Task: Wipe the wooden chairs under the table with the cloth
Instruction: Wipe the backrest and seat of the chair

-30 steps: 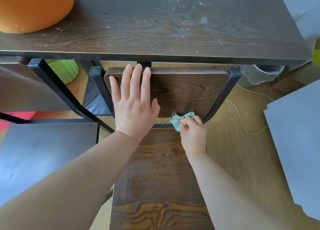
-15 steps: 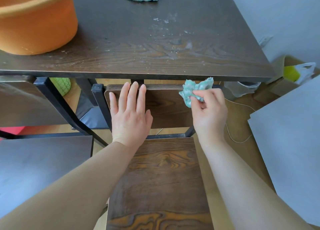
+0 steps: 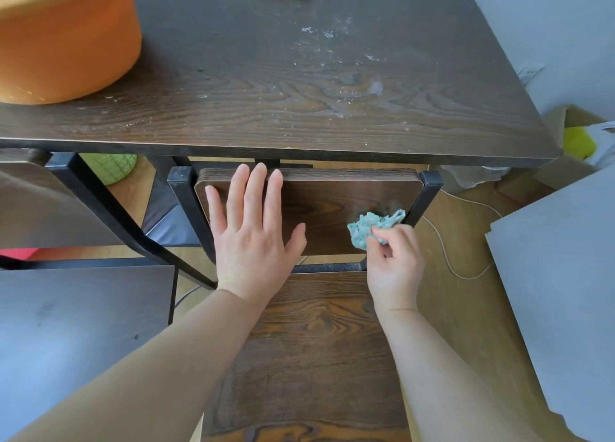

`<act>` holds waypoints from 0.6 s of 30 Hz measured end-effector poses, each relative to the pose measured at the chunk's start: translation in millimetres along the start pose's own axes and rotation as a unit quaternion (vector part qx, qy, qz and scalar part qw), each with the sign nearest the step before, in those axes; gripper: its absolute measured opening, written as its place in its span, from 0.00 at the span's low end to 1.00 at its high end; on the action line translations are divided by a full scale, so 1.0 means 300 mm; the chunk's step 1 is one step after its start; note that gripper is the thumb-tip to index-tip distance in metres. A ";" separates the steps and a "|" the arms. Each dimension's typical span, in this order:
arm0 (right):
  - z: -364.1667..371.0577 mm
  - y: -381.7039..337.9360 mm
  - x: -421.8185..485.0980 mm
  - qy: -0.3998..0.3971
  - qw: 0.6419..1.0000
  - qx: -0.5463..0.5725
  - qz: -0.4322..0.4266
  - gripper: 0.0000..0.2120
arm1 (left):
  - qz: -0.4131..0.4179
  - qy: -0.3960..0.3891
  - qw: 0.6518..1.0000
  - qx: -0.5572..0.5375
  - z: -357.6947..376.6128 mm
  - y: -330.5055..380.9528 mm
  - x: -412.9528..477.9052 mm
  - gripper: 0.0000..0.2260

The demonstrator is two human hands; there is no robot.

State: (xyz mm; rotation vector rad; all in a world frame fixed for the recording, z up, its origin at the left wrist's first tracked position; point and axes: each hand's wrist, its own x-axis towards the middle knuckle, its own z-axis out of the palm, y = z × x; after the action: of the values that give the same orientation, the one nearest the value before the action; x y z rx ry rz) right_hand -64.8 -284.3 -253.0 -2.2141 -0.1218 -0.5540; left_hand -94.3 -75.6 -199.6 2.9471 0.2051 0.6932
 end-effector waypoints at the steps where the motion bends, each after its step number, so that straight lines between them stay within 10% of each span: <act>1: 0.009 0.010 -0.015 -0.005 1.000 0.000 0.015 0.01 | 0.000 0.006 1.000 0.002 0.004 0.000 0.000 0.32; 18: 0.001 0.005 -0.101 -0.052 0.979 -0.032 0.193 0.08 | 0.002 -0.024 1.000 0.010 -0.031 0.013 -0.003 0.33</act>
State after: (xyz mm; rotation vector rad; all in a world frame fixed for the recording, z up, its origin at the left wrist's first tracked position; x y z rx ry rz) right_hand -91.6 -282.1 -267.2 -2.2513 0.2701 -0.2294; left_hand -99.0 -78.8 -191.2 2.9800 0.2019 0.6226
